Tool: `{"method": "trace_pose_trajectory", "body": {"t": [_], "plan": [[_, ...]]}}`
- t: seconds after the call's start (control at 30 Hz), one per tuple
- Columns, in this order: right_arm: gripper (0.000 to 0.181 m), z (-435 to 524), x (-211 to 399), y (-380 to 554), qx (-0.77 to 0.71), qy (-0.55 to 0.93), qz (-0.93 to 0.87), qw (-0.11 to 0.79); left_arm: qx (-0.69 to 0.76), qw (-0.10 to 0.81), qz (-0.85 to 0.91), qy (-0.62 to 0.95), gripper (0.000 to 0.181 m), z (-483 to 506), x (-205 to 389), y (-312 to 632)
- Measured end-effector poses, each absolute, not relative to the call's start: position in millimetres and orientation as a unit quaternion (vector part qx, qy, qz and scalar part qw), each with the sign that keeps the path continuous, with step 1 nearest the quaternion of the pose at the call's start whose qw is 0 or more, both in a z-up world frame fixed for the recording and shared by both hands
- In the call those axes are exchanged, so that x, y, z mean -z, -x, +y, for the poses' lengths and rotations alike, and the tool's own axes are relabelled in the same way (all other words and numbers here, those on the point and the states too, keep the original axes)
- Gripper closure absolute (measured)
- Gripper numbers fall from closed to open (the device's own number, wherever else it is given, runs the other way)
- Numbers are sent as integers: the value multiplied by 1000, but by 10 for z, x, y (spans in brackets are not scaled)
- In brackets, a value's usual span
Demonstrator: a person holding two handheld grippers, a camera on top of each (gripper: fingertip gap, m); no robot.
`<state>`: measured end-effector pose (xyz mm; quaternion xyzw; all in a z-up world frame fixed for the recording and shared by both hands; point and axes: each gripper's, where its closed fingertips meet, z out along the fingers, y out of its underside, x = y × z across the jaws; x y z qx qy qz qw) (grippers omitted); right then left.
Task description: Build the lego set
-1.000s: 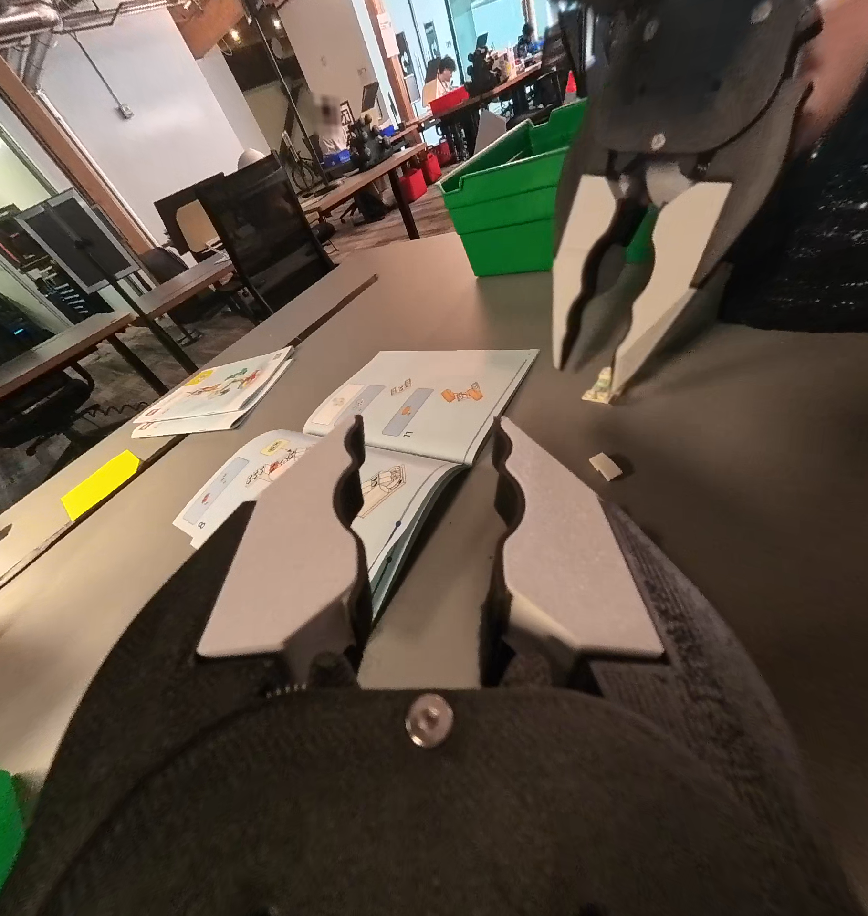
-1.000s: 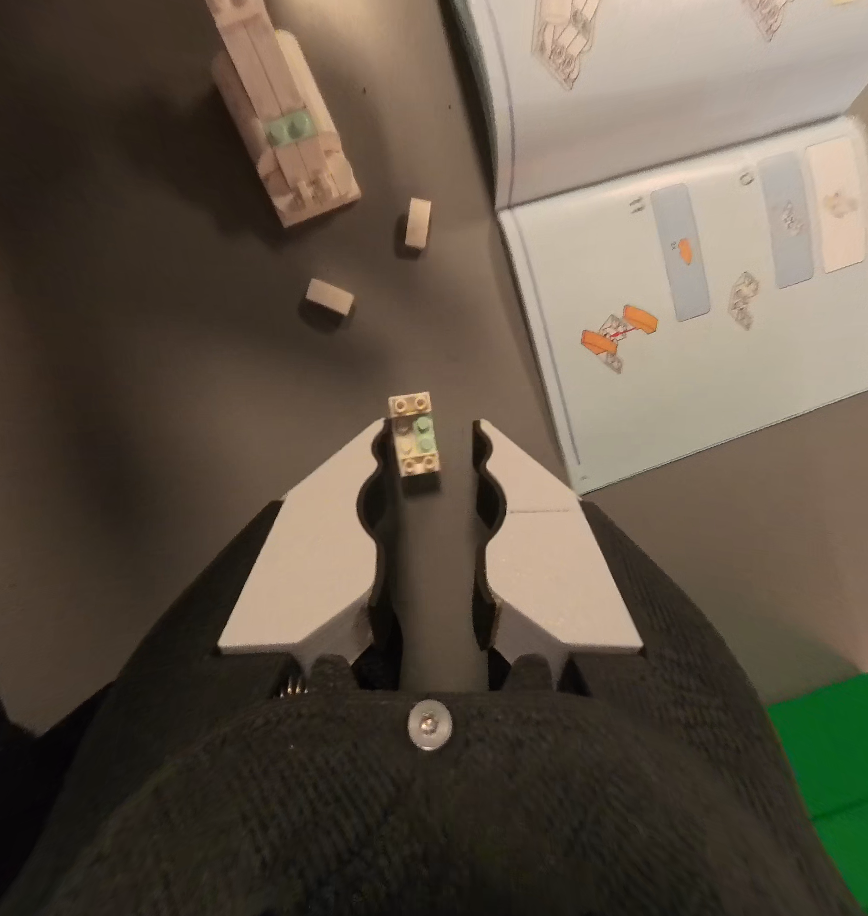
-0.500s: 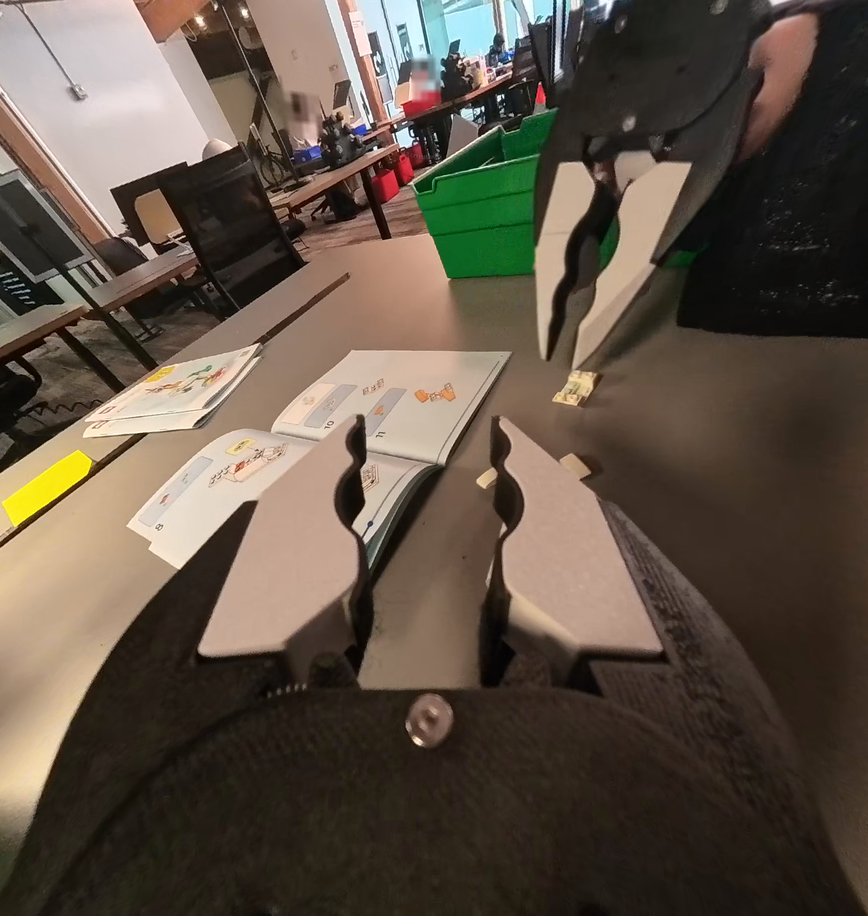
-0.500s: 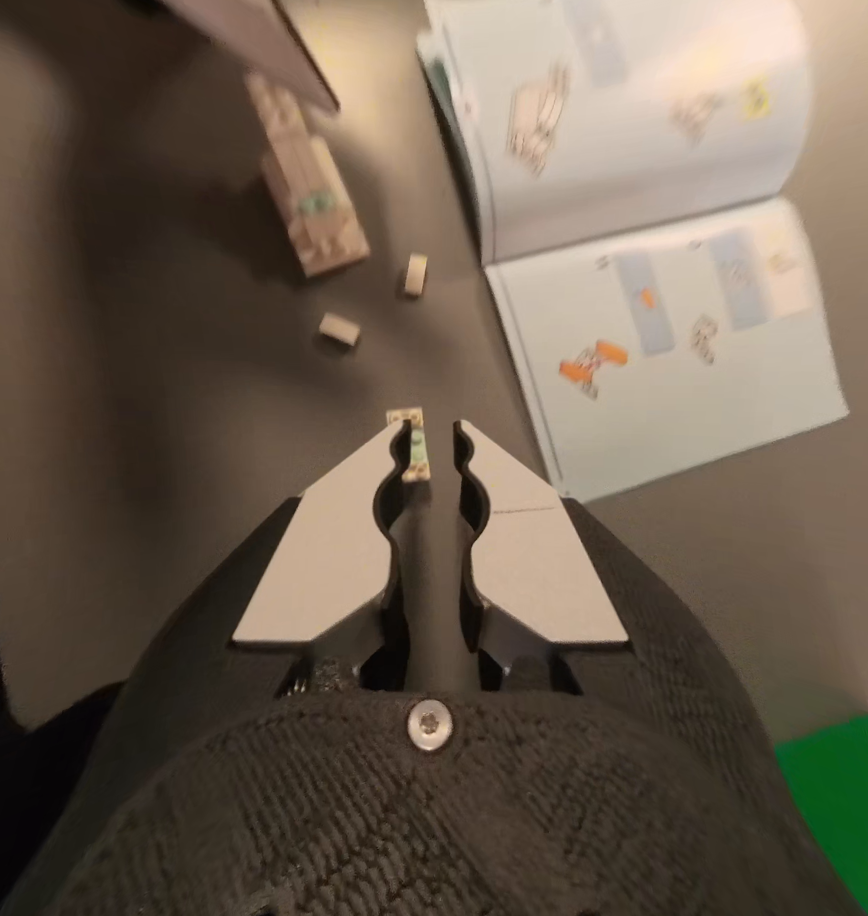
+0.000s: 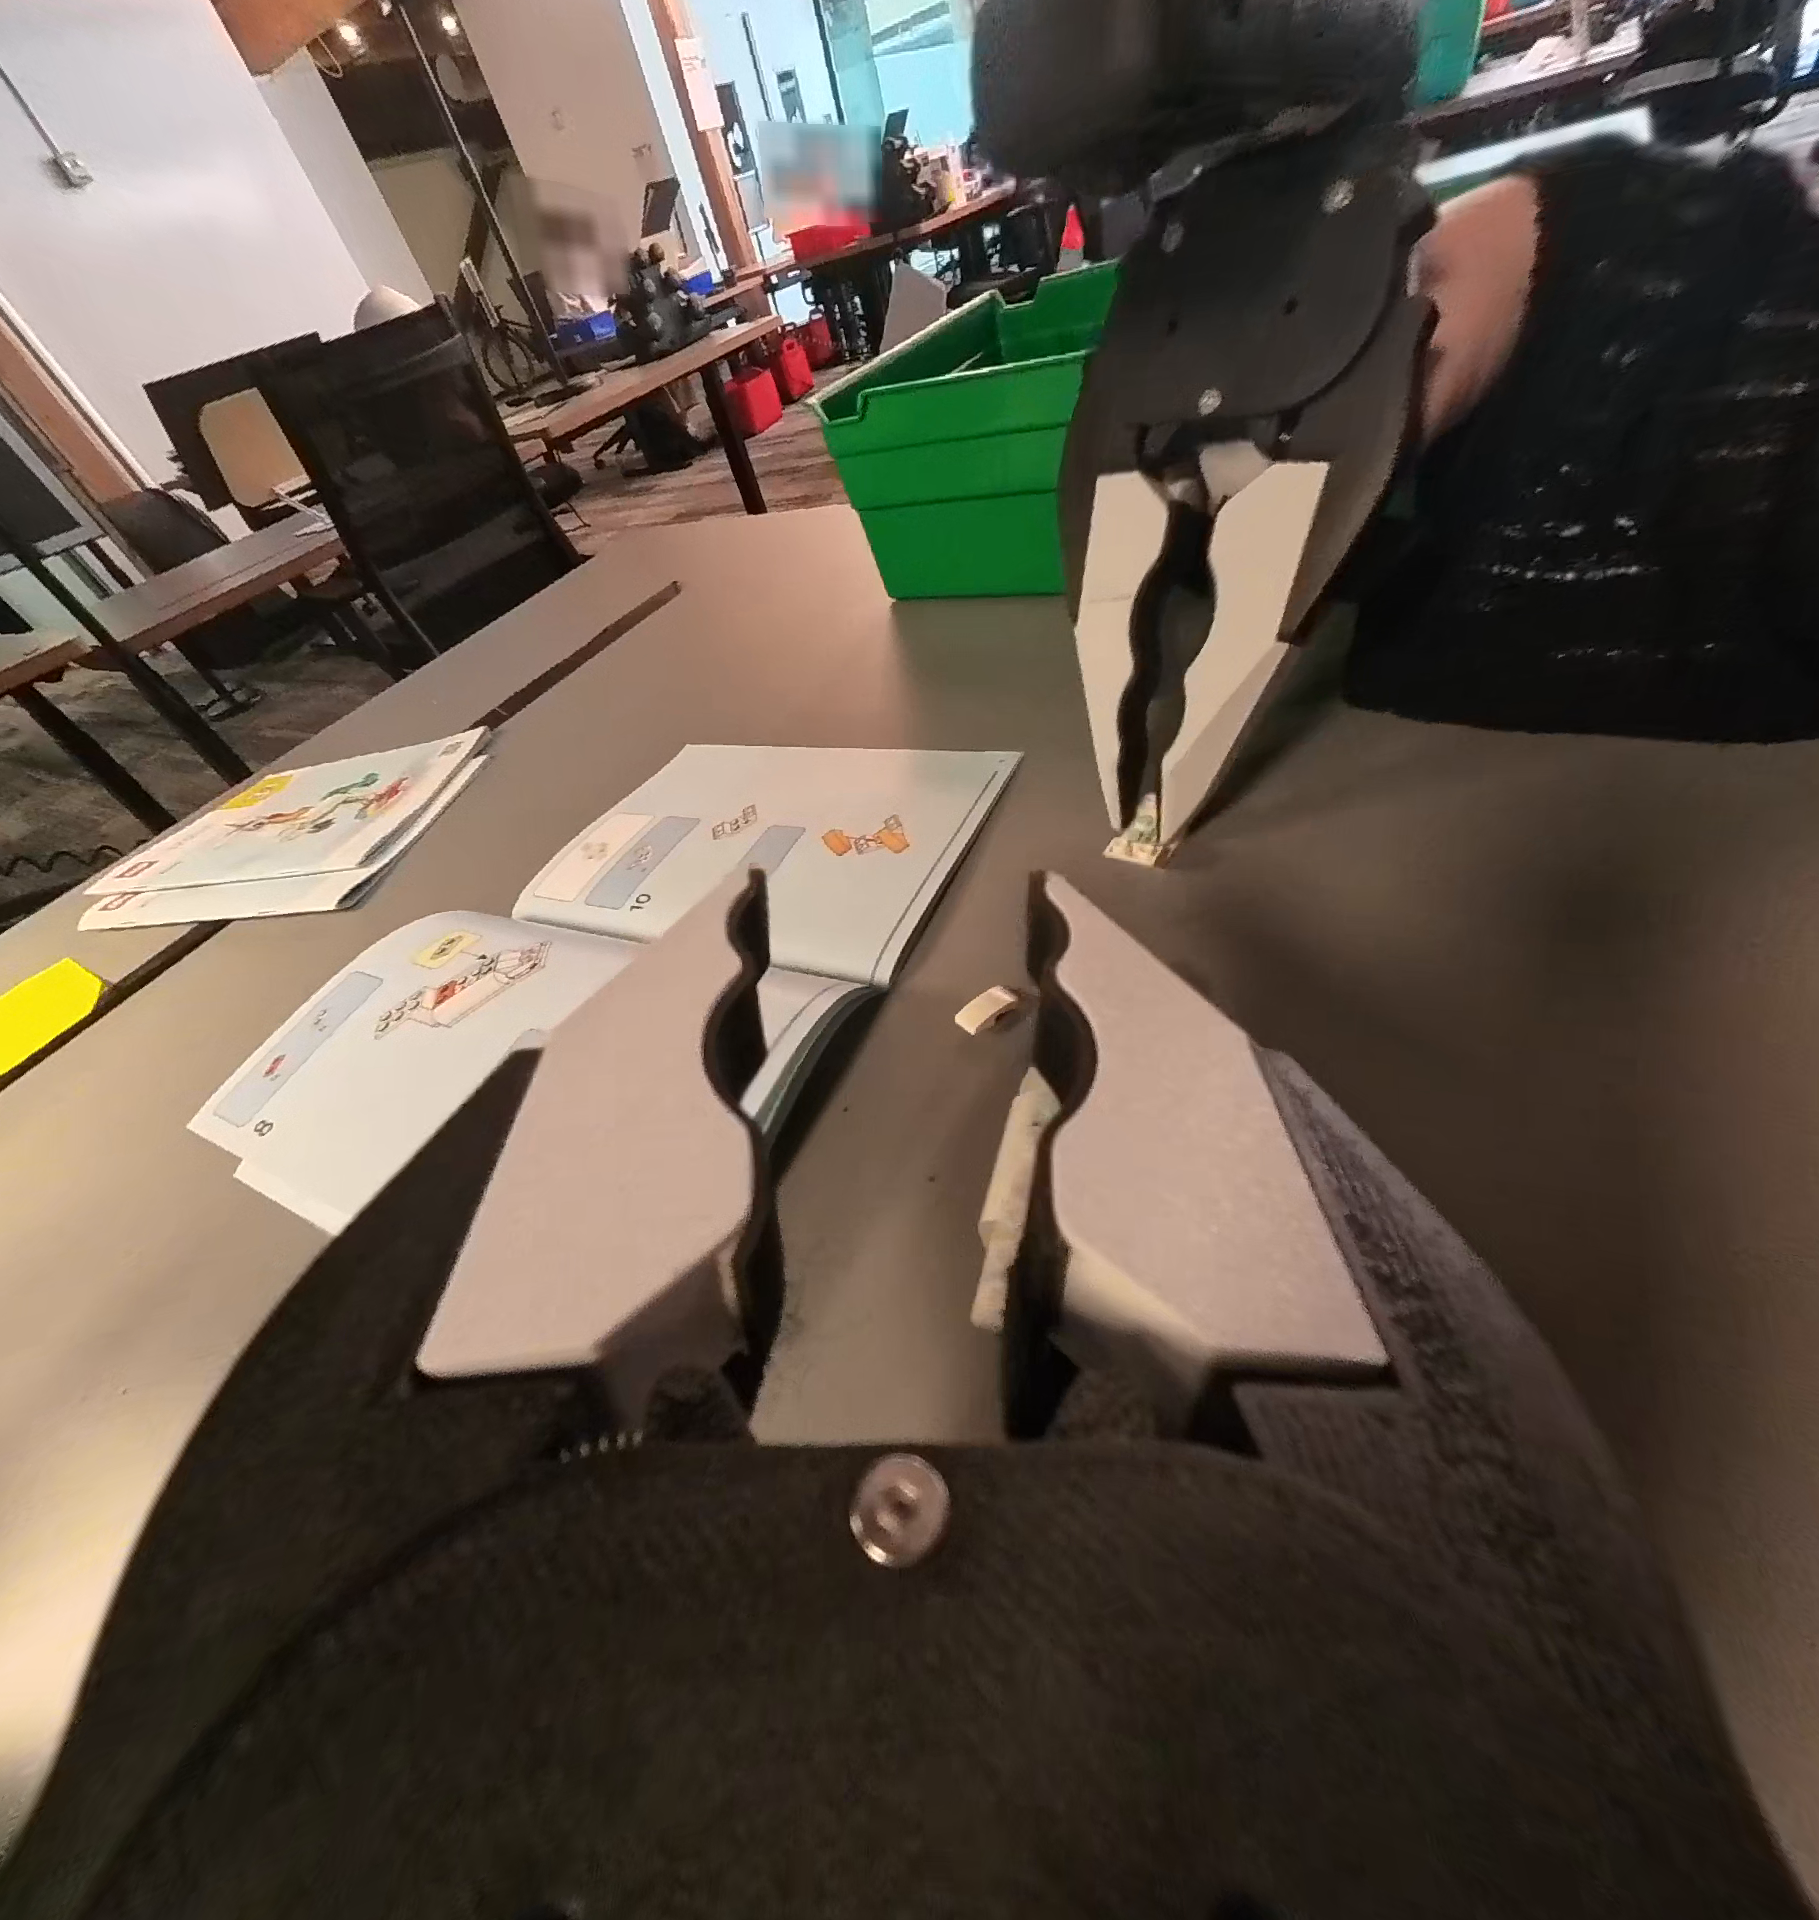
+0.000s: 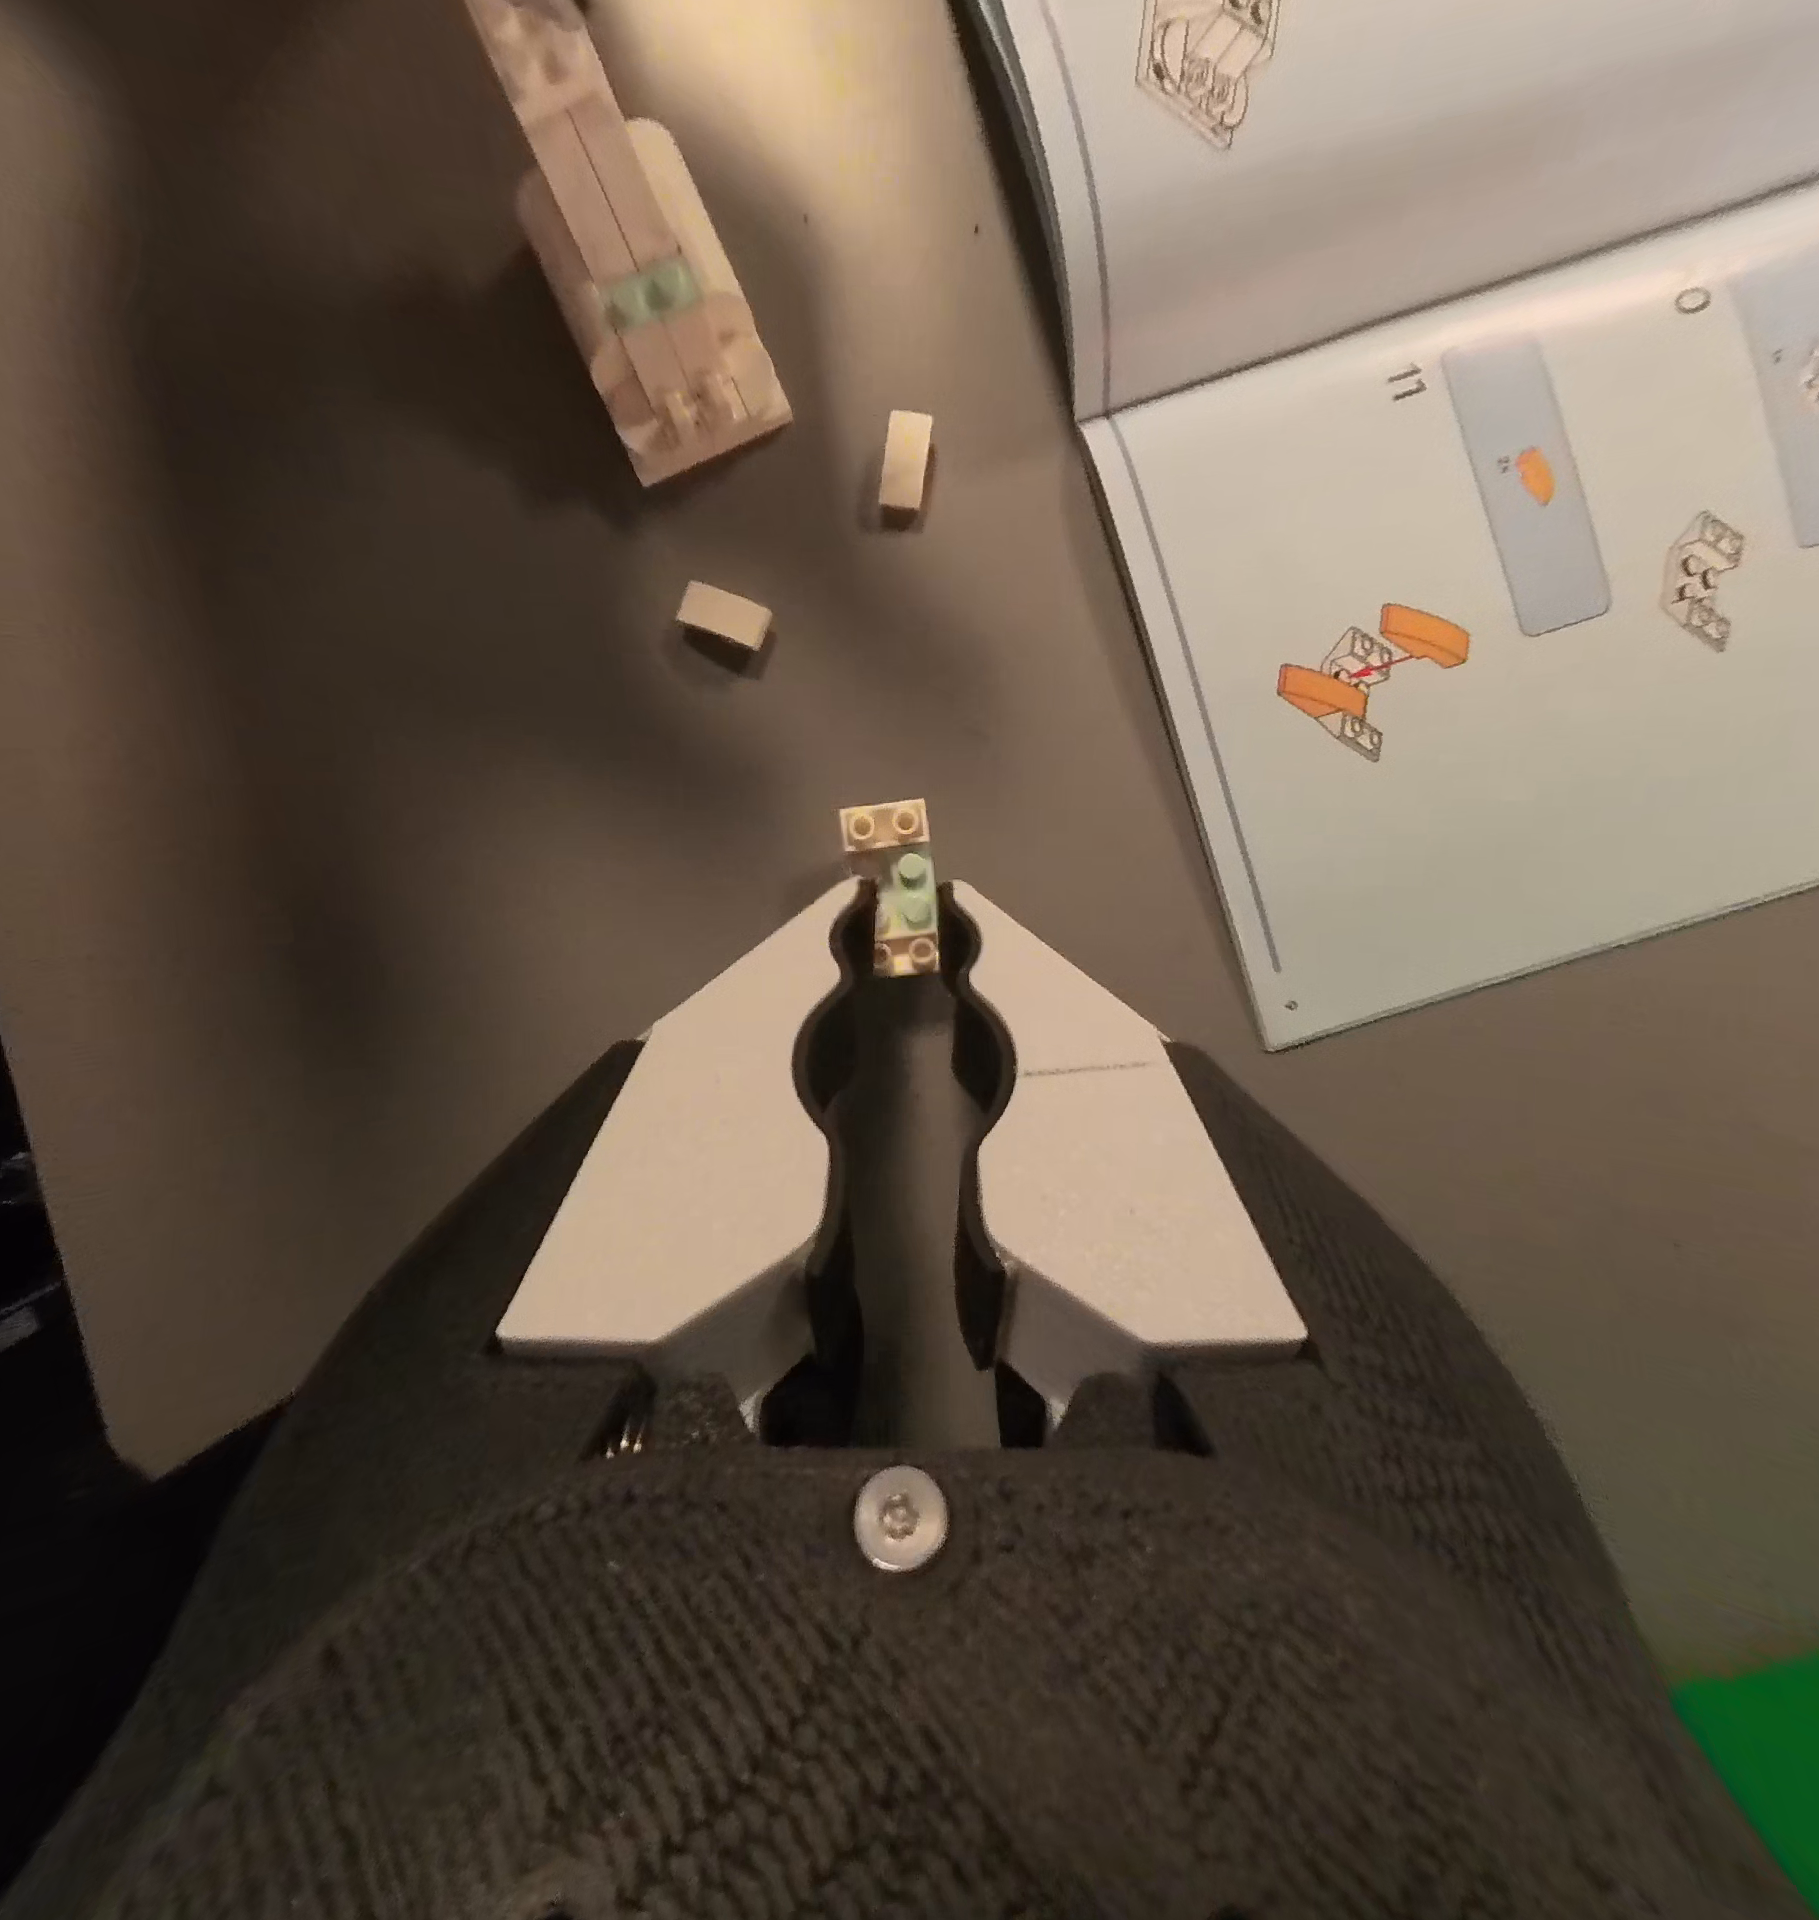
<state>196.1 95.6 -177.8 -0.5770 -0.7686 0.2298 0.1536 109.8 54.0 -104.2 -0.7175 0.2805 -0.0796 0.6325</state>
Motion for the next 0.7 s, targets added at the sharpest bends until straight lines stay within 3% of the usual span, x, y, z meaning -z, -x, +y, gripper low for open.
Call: {"method": "trace_pose_trajectory", "body": {"t": [0.13, 0.33, 0.5, 0.7], "plan": [[175, 953, 1770, -1892, -234, 561, -777, 166, 107, 624, 277, 723, 134, 521, 1052, -1136], [176, 841, 1410, -1384, -203, 417, -808, 364, 216, 558, 230, 768, 132, 511, 1196, -1210], [176, 667, 1212, -1103, -134, 292, -803, 501, 276, 528, 176, 784, 143, 539, 1224, -1101], [175, 530, 1129, -1002, -94, 222, -791, 562, 322, 511, 171, 778, 165, 507, 1214, -1115]]}}
